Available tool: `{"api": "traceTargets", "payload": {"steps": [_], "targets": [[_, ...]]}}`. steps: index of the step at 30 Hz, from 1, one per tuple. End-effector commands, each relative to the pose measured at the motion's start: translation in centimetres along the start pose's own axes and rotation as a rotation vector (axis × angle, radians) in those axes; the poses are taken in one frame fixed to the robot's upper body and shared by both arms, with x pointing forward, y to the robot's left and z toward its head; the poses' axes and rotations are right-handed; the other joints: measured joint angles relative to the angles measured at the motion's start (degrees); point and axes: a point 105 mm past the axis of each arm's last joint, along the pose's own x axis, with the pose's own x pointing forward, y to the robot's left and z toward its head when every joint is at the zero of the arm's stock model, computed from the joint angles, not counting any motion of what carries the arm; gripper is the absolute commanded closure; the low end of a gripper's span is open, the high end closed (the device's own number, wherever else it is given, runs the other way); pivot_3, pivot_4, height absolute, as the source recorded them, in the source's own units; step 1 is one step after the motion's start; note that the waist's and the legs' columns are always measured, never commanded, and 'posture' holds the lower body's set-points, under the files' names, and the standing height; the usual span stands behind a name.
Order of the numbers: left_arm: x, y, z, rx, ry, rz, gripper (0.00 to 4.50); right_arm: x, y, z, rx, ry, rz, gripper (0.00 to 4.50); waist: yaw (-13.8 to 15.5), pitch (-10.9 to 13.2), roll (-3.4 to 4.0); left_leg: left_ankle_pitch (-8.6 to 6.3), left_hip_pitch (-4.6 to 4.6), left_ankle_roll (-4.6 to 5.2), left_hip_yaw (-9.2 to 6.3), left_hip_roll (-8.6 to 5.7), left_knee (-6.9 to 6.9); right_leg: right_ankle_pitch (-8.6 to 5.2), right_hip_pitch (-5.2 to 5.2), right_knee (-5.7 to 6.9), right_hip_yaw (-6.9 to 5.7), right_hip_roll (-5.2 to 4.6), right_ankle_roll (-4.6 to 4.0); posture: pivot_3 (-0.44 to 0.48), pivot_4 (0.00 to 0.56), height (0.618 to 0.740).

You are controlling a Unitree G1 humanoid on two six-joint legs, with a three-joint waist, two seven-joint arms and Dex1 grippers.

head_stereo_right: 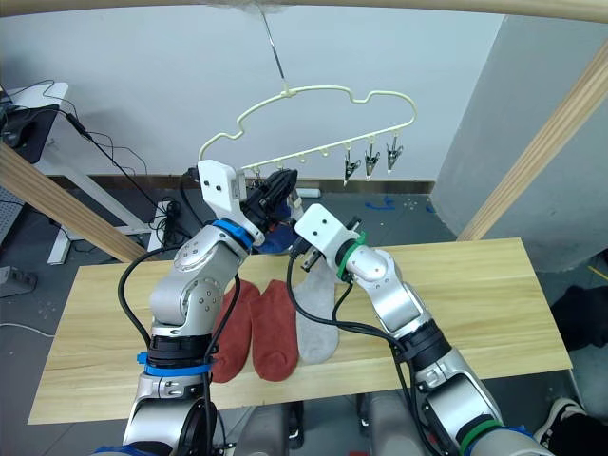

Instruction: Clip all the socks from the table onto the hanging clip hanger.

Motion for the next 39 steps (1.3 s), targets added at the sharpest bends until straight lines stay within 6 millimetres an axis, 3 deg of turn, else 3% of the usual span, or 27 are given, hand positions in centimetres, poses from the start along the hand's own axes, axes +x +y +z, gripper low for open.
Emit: {"api": "traceTargets", "payload": {"steps": [1, 14, 15, 23, 24, 28, 33, 39], "targets": [[-0.1, -0.5, 1.0, 0.020, -0.035, -0.018, 4.38, 0.0, -0.8, 2.2, -0.013, -0.084, -0.032, 4.50, 0.0, 0.0, 0.00, 0.00, 0.00, 0.00, 0.01, 0.00, 0.00, 0.00, 0.00, 0.00, 0.00, 0.00, 0.00, -0.156, 0.279, 0.740], [-0.5, -0.5, 0.5, 0.006, -0.011, -0.012, 4.38, 0.1, -1.0, 2.8, 0.001, -0.108, -0.039, 4.50, 0.0, 0.0, 0.00, 0.00, 0.00, 0.00, 0.01, 0.01, 0.00, 0.02, -0.01, 0.02, 0.01, 0.00, -0.04, -0.154, 0.281, 0.740], [-0.6, -0.5, 0.4, -0.003, -0.005, -0.015, 3.66, 0.1, -1.0, 2.8, 0.001, -0.109, -0.039, 4.50, 0.0, 0.0, 0.00, 0.00, 0.00, 0.00, 0.00, 0.00, 0.00, 0.02, -0.01, 0.02, 0.01, 0.00, -0.04, -0.154, 0.281, 0.740], [-1.0, -0.5, 0.2, 0.002, 0.022, -0.026, 1.25, 0.1, -0.5, 3.1, 0.043, -0.126, -0.013, 4.50, 0.0, 0.0, 0.00, 0.00, 0.00, 0.00, 0.00, 0.01, 0.00, 0.02, -0.03, 0.04, 0.00, 0.00, -0.03, -0.156, 0.281, 0.740], [-1.2, -0.4, 0.2, 0.009, 0.028, -0.023, 1.25, 0.1, -0.3, 3.0, 0.049, -0.126, -0.005, 4.50, -0.1, 0.0, 0.00, 0.00, 0.00, 0.00, 0.01, 0.01, 0.00, 0.02, -0.04, 0.04, 0.01, 0.00, -0.04, -0.156, 0.281, 0.740], [-2.1, 0.1, 0.2, 0.031, 0.053, -0.016, 1.20, 0.0, 0.0, 2.7, 0.063, -0.115, 0.014, 3.40, -0.1, 0.0, 0.00, 0.00, -0.03, 0.00, 0.02, 0.02, -0.01, 0.10, -0.11, 0.05, 0.02, 0.00, -0.18, -0.148, 0.279, 0.740], [-3.4, 0.6, 0.5, 0.065, 0.079, -0.034, 1.20, -0.3, 0.4, 2.2, 0.041, -0.086, 0.047, 1.63, 0.0, 0.0, 0.00, 0.00, -0.05, 0.01, 0.03, 0.02, 0.00, 0.11, -0.15, 0.08, 0.03, 0.00, -0.19, -0.147, 0.281, 0.740], [-6.5, 0.5, 0.7, 0.193, 0.160, -0.177, 1.20, -2.6, 0.0, 1.0, 0.006, -0.046, 0.054, 1.63, 0.0, 0.0, 0.00, 0.01, -0.06, -0.02, 0.05, 0.04, -0.04, 0.11, -0.25, 0.11, 0.05, 0.01, -0.19, -0.136, 0.281, 0.740]]}}
